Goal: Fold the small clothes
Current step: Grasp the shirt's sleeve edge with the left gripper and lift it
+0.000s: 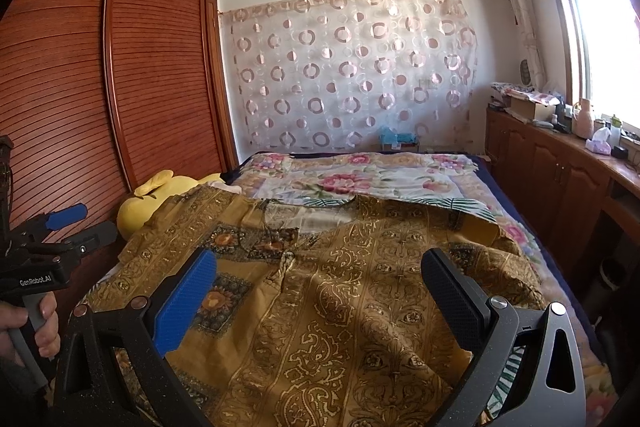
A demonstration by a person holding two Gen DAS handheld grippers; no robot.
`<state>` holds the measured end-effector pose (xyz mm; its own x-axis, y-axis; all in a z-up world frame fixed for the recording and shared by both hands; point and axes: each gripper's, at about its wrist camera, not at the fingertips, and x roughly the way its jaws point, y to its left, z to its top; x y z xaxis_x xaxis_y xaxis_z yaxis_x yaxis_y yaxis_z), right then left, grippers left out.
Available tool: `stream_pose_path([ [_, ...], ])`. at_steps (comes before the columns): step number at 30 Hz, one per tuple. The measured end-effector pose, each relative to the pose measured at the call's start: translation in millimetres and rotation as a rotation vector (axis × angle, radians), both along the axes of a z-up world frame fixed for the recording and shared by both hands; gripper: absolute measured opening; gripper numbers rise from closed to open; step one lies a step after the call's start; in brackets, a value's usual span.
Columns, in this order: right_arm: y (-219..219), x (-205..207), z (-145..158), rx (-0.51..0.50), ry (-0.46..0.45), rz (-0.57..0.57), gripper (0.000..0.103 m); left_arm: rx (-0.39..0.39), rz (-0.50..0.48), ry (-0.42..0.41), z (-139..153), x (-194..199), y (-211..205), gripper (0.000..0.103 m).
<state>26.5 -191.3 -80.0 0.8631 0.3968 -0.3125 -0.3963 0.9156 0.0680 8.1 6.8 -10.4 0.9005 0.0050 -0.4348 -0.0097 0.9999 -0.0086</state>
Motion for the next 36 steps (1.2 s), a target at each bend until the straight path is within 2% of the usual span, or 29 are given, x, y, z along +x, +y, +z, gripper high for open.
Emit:
stream_pose_path([
  [11, 26.5, 25.7, -7.1, -0.049, 0.048, 0.127, 0.102, -0.03, 0.017, 0.081, -32.5, 13.0, 38.9, 0.103],
  [23, 41.7, 52.7, -13.6, -0.145, 0.093, 0.21, 0.102, -0.086, 0.038, 0.109, -49.7, 16.4, 89.7, 0.103],
  [29, 50.5, 66.0, -18.8, -0.173, 0.144, 0.248, 0.102, -0.096, 0.057, 0.139, -63.9, 21.8, 127.6, 0.095],
  [34, 52.4, 79.2, -14.2, -0.18, 0.18, 0.281, 0.102, -0.194, 0.068, 0.191, -75.5, 31.5, 174.8, 0.08],
  [36, 53.5, 85.3, -10.1, -0.18, 0.182, 0.286, 0.102, -0.198, 0.081, 0.215, -80.4, 37.8, 186.9, 0.076],
])
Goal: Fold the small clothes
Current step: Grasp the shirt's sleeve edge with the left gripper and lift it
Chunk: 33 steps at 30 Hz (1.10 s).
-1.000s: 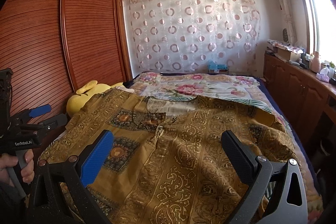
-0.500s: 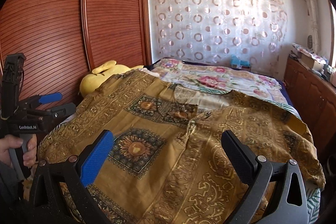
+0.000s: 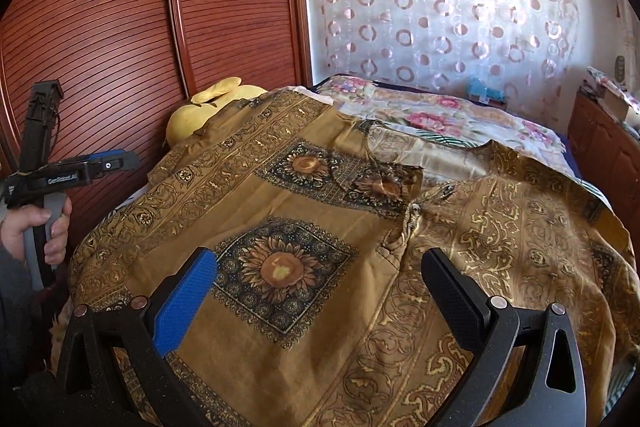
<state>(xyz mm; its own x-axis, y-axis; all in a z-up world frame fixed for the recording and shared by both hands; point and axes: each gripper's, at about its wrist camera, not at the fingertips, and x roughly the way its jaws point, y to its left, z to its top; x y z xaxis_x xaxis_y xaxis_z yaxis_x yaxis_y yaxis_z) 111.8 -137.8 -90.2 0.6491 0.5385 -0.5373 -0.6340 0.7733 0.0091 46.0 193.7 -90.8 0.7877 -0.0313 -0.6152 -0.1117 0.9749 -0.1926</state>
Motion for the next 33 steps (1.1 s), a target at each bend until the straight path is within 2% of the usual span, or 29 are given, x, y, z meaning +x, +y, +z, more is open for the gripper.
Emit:
stream_pose_path([
  [4, 3.8, 8.0, 7.4, -0.009, -0.015, -0.001, 0.102, -0.004, 0.013, 0.063, -13.2, 16.1, 20.1, 0.075],
  [8, 10.8, 8.9, 8.3, -0.001, -0.009, 0.008, 0.102, -0.041, 0.001, 0.117, -25.0, 30.7, 29.1, 0.066],
  [10, 14.8, 8.2, 6.3, -0.004, -0.007, 0.012, 0.102, -0.06, -0.021, 0.136, -28.9, 36.6, 29.3, 0.058],
  [13, 17.1, 8.1, 0.1, -0.013, 0.005, 0.027, 0.102, -0.05, -0.036, 0.161, -33.4, 44.0, 25.3, 0.043],
  [14, 18.0, 8.8, -0.5, -0.017, 0.009, 0.033, 0.102, -0.042, -0.038, 0.167, -34.4, 45.4, 23.2, 0.031],
  [15, 19.3, 8.0, -0.8, -0.02, 0.01, 0.038, 0.102, -0.032, -0.039, 0.17, -34.4, 45.3, 21.5, 0.023],
  [18, 19.3, 8.5, -0.9, -0.018, 0.014, 0.044, 0.102, 0.004, -0.053, 0.163, -31.5, 44.0, 19.9, 0.006],
  [22, 18.1, 13.2, -2.2, -0.015, 0.025, 0.043, 0.102, 0.07, -0.07, 0.133, -19.7, 39.2, 9.5, 0.003],
  [27, 15.5, 12.0, -1.3, -0.005, 0.023, 0.039, 0.102, 0.088, -0.088, 0.051, 12.4, 36.0, -3.5, 0.002],
  [30, 8.4, 10.1, 0.4, 0.011, 0.02, 0.028, 0.102, 0.103, -0.14, 0.003, 34.3, 37.5, -24.5, 0.002],
  [33, 0.7, 9.5, 1.5, 0.029, 0.023, 0.019, 0.102, 0.114, -0.205, -0.012, 44.2, 42.2, -49.2, 0.002],
])
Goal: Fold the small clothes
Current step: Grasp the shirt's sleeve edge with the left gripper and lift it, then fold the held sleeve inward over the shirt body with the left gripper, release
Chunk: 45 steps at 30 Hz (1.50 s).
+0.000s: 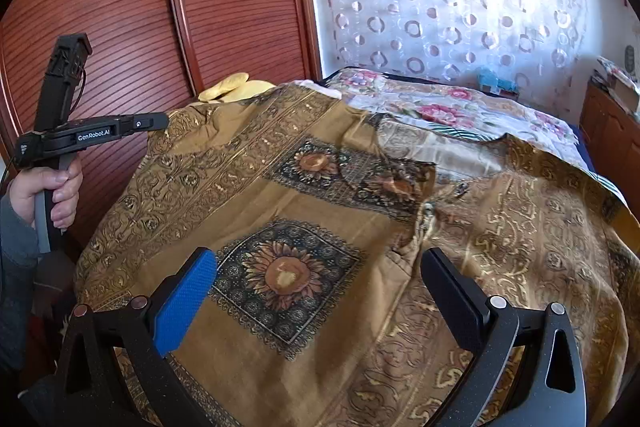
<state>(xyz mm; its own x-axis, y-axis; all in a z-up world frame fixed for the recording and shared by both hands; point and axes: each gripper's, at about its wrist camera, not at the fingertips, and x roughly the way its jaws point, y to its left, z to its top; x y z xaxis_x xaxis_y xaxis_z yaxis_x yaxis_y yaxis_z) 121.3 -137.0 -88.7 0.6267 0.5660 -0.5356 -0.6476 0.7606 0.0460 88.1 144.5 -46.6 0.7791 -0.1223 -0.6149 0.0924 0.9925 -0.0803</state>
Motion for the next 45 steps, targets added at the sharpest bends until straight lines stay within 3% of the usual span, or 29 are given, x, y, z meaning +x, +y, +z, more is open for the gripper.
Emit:
stream_pose_path([
  [5, -9.8, -3.6, -0.1, 0.027, 0.005, -0.013, 0.102, -0.003, -0.071, 0.02, -6.6, -0.2, -29.0, 0.002],
  [10, -6.8, -7.2, -6.5, 0.02, 0.013, -0.004, 0.1, -0.023, -0.073, 0.019, -10.3, -12.9, -37.8, 0.007],
  [15, -3.2, -8.3, -11.0, 0.025, 0.03, 0.0, 0.1, -0.022, -0.026, -0.028, -3.0, -32.7, -29.8, 0.041],
  [16, -2.6, -8.3, -10.7, 0.024, 0.03, 0.0, 0.1, -0.01, -0.002, -0.042, -2.0, -36.8, -23.8, 0.042],
  [19, -3.7, -4.0, -7.1, 0.024, 0.034, 0.005, 0.1, -0.008, 0.046, -0.03, -4.7, -36.7, -3.1, 0.06],
  [21, -0.2, -2.9, -6.7, 0.018, 0.034, 0.011, 0.1, -0.008, 0.08, -0.012, -10.5, -32.3, 8.4, 0.078],
  [22, 0.3, 0.0, -6.2, 0.015, 0.033, 0.014, 0.1, -0.015, 0.098, -0.001, -15.3, -28.6, 18.2, 0.079],
  [27, 13.8, 2.1, -8.5, 0.003, 0.037, 0.036, 0.1, -0.017, 0.178, 0.075, -40.1, -8.1, 45.1, 0.079],
  [32, 22.6, 1.6, -10.9, -0.01, 0.034, 0.057, 0.1, -0.142, 0.168, 0.134, -58.7, 5.8, 58.8, 0.079],
  [35, 25.6, 0.8, -13.1, -0.015, 0.036, 0.065, 0.1, -0.184, 0.146, 0.129, -59.4, 7.1, 55.4, 0.079],
  [37, 26.4, 1.0, -13.8, -0.014, 0.039, 0.063, 0.1, -0.196, 0.132, 0.128, -59.5, 9.8, 52.0, 0.073],
  [40, 23.7, 1.5, -14.4, -0.009, 0.042, 0.059, 0.1, -0.185, 0.135, 0.156, -63.4, 18.0, 48.5, 0.057],
  [42, 21.5, 1.6, -14.2, -0.006, 0.042, 0.055, 0.1, -0.178, 0.131, 0.17, -64.5, 22.1, 46.8, 0.029],
  [44, 18.9, 1.0, -14.6, -0.001, 0.042, 0.05, 0.1, -0.166, 0.113, 0.158, -60.6, 22.3, 42.5, 0.01],
  [45, 17.8, 0.7, -14.6, 0.002, 0.043, 0.048, 0.1, -0.15, 0.106, 0.141, -56.2, 20.8, 39.1, 0.01],
])
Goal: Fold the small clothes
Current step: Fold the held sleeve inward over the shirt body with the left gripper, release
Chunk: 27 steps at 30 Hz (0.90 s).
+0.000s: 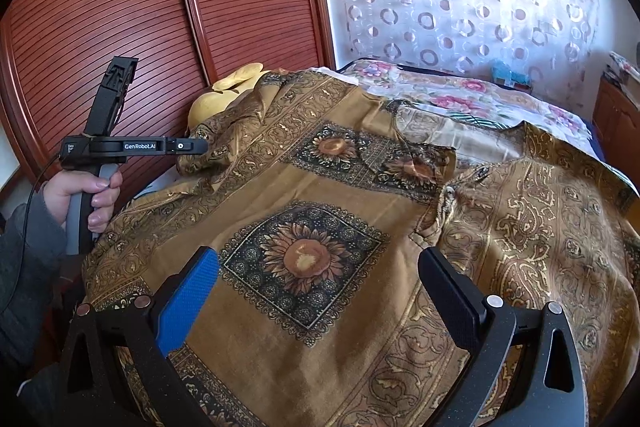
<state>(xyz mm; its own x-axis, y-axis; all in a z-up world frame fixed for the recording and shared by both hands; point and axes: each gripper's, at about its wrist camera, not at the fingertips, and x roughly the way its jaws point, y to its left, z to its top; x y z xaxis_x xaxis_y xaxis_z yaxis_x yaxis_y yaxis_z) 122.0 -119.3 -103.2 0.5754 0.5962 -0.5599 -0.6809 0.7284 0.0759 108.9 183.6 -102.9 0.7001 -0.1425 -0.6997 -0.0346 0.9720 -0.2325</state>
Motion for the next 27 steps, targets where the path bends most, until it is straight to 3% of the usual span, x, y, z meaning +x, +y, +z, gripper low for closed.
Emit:
stream_pose_path([
  [5, -7.9, -0.2, -0.1, 0.017, 0.003, -0.012, 0.1, 0.107, -0.042, -0.098, 34.6, -1.1, -26.5, 0.008],
  [16, -27.3, 2.7, 1.9, 0.041, 0.009, -0.052, 0.1, 0.173, -0.186, -0.146, 74.6, 37.8, -92.1, 0.008],
  [23, -34.2, 3.0, 1.1, 0.055, 0.014, -0.066, 0.1, 0.173, -0.241, -0.157, 80.9, 37.8, -112.3, 0.042],
  [25, -35.9, 2.3, 1.0, 0.058, 0.013, -0.069, 0.1, 0.181, -0.233, -0.158, 81.4, 34.9, -110.8, 0.046],
  [27, -37.3, 1.9, 1.2, 0.059, 0.011, -0.076, 0.1, 0.18, -0.225, -0.156, 80.4, 30.6, -107.3, 0.056],
])
